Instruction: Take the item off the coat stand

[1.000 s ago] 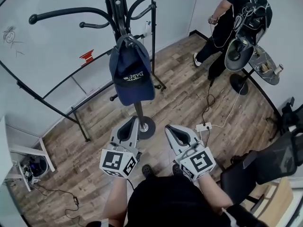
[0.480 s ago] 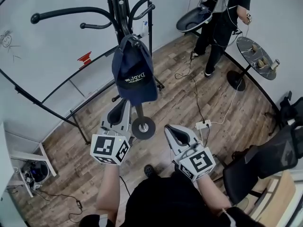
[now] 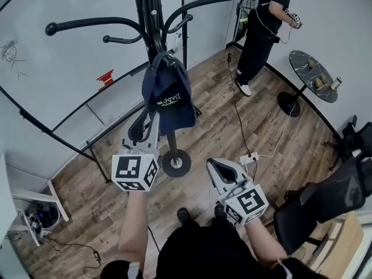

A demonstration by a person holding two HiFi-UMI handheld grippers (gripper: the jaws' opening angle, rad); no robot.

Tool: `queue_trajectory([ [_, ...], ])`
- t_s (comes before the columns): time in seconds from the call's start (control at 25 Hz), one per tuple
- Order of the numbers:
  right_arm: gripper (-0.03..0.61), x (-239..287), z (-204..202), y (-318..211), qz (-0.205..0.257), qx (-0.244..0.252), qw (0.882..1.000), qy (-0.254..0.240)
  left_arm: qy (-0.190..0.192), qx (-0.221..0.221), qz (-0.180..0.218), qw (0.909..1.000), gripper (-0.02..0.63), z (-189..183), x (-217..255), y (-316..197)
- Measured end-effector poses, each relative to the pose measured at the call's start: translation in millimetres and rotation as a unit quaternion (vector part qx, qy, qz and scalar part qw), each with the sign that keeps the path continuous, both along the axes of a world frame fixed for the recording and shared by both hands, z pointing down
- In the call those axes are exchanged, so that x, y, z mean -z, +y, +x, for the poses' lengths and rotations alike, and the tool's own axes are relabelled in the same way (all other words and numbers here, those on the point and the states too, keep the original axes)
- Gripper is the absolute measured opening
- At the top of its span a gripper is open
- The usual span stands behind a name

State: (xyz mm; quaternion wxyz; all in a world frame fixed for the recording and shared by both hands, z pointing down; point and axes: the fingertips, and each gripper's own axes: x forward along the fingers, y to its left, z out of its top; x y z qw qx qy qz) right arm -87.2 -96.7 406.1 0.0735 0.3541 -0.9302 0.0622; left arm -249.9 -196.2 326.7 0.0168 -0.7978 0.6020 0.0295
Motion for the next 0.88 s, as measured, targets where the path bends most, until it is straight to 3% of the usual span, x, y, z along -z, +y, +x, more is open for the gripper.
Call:
queue_trajectory([
  [0.32, 0.031, -3, 11, 1, -0.005, -0.017, 1.0, 0.005, -0.027, 0.019, 0.02, 0.9993, 0.172, -7, 15, -18],
  [0.88, 0.031, 7, 18, -8, 0.009, -0.043, 0.999, -0.001, -0.08, 0.029, 0.024, 0.9961, 0.157, -14, 25, -46],
])
